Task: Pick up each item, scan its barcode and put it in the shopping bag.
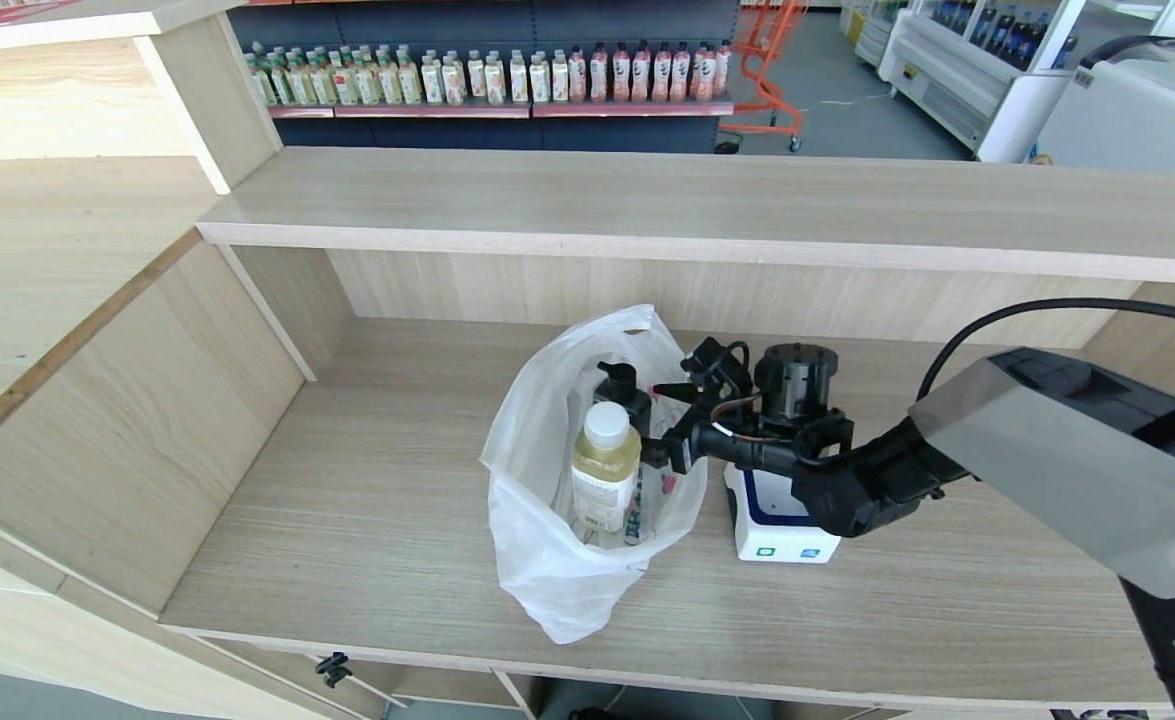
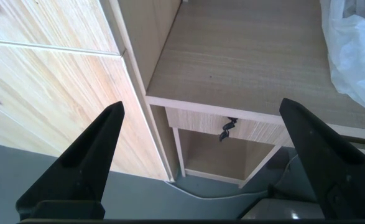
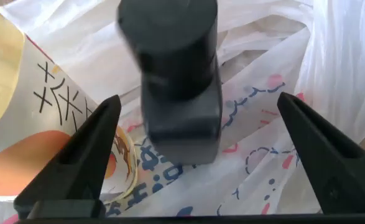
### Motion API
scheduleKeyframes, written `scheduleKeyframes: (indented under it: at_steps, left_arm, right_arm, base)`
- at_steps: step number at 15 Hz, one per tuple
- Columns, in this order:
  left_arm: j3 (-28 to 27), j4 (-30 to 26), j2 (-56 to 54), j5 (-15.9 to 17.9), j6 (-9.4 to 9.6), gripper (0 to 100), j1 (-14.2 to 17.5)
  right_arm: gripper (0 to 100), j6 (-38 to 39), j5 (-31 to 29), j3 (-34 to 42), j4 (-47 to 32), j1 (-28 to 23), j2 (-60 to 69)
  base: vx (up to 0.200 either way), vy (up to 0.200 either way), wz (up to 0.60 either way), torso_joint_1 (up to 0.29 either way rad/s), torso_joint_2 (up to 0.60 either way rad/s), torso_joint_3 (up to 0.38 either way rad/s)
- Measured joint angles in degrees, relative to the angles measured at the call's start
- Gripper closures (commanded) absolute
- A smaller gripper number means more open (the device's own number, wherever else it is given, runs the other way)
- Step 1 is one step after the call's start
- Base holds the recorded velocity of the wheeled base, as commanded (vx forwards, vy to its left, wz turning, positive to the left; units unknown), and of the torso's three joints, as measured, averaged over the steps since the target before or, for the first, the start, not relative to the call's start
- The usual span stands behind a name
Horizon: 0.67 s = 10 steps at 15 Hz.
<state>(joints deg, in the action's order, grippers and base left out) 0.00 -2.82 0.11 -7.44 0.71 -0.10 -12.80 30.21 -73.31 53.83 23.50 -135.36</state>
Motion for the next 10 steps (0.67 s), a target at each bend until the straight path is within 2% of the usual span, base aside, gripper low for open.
scheduleKeyframes:
  at_steps: [3,5,10]
  left_arm:
    - [0.0,0.0,0.0,0.0,0.00,0,0.0]
    - [0.0,0.0,0.0,0.0,0.00,0,0.0]
    - [0.0,0.0,0.0,0.0,0.00,0,0.0]
  right_arm:
    - [0,9.2,0.0,3.6,-0.1,-0.7,7.4]
    - [0,13.8,0.1,9.4,-0.6,-1.7,15.2]
    - [0,19.7,1.2,35.5,-2.2,-5.6,41.4]
  base:
    - [0.000,0.000,0.00,0.000,0.00,0.000]
    - [0.000,0.000,0.00,0.000,0.00,0.000]
    - [0.000,0.000,0.00,0.000,0.00,0.000]
